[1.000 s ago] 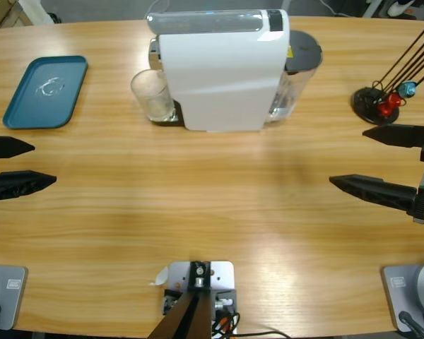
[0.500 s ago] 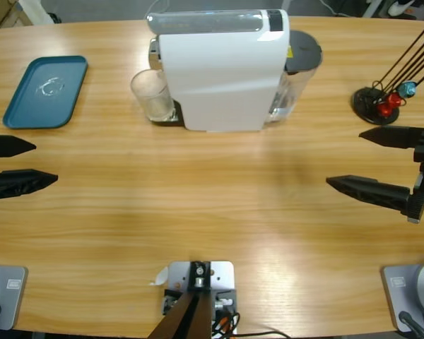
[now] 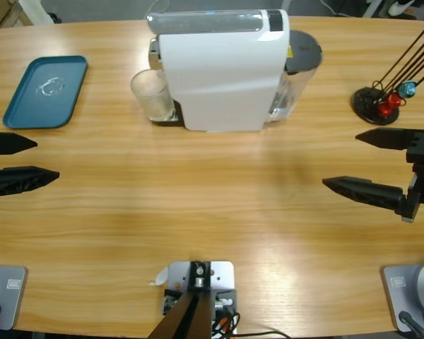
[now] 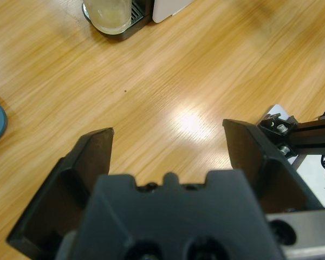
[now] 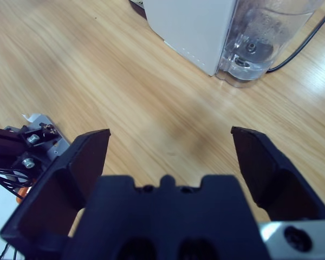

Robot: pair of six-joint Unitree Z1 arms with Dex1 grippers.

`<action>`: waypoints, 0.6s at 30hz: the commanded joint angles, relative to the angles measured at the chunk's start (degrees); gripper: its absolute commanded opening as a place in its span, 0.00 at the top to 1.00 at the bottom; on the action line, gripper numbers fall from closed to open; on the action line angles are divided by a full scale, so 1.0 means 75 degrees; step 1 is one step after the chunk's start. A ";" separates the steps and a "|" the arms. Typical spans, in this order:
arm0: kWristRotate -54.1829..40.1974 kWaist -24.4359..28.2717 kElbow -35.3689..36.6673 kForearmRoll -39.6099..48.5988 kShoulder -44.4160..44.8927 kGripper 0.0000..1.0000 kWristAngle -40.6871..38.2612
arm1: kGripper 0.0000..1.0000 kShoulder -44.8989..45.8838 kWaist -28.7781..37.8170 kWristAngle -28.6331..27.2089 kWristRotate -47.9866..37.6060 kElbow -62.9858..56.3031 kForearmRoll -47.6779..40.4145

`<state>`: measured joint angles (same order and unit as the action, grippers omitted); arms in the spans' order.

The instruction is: Pour coffee

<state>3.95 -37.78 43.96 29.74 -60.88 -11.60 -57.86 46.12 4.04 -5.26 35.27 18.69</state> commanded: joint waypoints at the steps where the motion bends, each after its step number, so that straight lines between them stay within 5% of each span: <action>1: 0.0094 -0.0070 -0.0264 -0.0070 -0.0133 0.12 0.0040 | 0.00 -0.0181 0.0066 -0.0145 -0.0063 -0.0187 -0.0080; 18: 0.0097 -0.0072 -0.0279 -0.0121 -0.0302 0.12 -0.0079 | 0.00 -0.0661 0.0059 -0.0164 -0.0119 -0.0074 -0.0007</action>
<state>4.03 -37.78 43.84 29.36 -60.89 -11.61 -60.79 46.12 3.89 -5.50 35.29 18.68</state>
